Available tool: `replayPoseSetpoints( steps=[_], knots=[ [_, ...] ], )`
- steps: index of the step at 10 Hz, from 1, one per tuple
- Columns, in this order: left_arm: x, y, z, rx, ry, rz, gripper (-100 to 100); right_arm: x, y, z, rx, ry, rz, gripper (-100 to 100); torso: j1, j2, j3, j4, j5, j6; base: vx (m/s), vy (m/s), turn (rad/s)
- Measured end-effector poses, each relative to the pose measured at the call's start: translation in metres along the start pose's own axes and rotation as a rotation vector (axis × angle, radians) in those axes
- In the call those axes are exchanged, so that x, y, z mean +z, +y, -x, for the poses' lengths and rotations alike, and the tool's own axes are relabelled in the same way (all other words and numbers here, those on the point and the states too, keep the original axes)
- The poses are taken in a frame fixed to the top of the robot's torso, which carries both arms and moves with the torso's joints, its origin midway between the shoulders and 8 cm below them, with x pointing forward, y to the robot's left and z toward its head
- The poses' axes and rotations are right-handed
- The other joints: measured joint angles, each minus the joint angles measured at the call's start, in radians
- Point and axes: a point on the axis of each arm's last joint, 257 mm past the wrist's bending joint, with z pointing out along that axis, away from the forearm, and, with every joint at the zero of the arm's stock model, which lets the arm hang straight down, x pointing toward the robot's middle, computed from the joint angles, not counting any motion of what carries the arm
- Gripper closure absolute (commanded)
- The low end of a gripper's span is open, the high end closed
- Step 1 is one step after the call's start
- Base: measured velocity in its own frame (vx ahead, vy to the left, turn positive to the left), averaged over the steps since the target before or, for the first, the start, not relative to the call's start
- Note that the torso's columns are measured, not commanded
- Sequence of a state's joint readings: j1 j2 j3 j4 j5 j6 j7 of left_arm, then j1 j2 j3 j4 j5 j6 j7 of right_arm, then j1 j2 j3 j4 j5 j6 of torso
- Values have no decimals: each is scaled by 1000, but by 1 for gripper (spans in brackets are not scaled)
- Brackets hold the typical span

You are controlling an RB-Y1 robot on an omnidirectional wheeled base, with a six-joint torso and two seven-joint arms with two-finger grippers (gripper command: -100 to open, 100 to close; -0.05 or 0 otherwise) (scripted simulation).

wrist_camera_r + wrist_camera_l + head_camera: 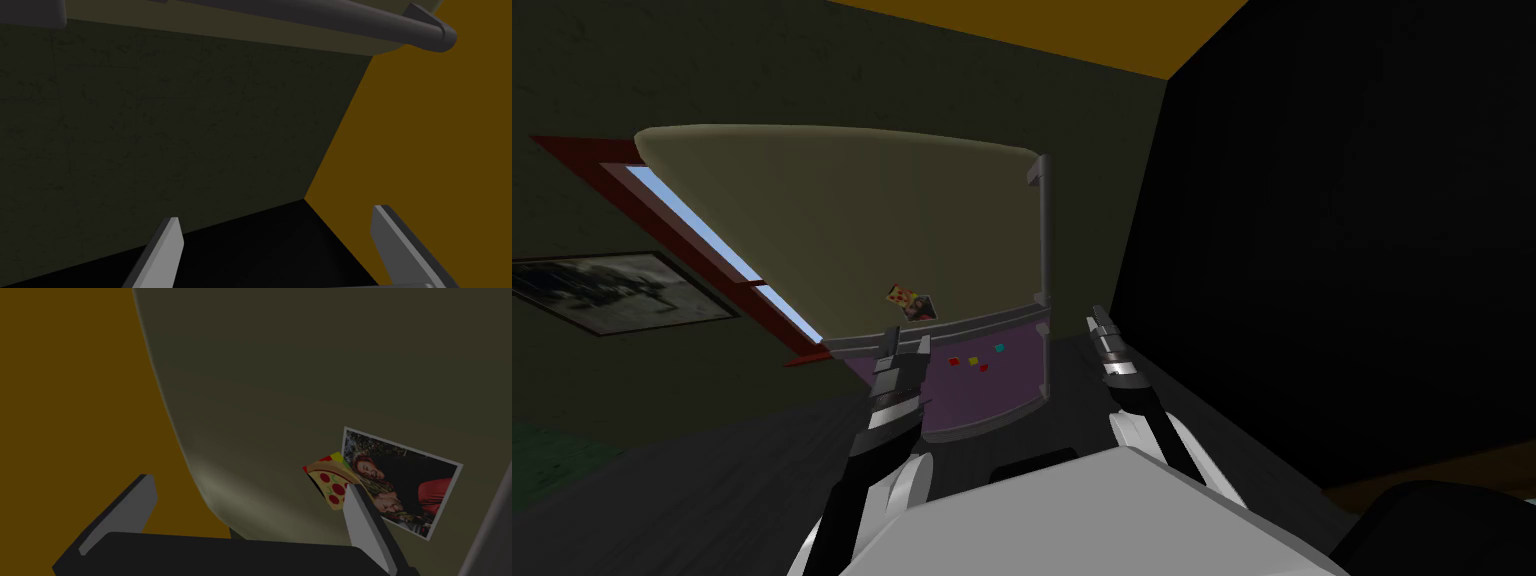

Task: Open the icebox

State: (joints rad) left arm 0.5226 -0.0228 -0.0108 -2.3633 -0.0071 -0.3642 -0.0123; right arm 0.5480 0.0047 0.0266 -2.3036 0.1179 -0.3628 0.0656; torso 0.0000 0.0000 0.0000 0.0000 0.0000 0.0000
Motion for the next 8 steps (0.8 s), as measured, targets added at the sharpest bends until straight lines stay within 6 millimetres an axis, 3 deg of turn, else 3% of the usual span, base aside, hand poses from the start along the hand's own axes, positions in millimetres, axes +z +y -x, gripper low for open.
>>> replayPoseSetpoints(
  steps=[2,8],
  knots=[
    [0,0,0,0,0,0,0,0,0,0,0,0,0,0,0,104,-209,105,0,0,0,0,0],
    [0,0,0,0,0,0,0,0,0,0,0,0,0,0,0,544,-1087,544,0,0,0,0,0]
  ],
)
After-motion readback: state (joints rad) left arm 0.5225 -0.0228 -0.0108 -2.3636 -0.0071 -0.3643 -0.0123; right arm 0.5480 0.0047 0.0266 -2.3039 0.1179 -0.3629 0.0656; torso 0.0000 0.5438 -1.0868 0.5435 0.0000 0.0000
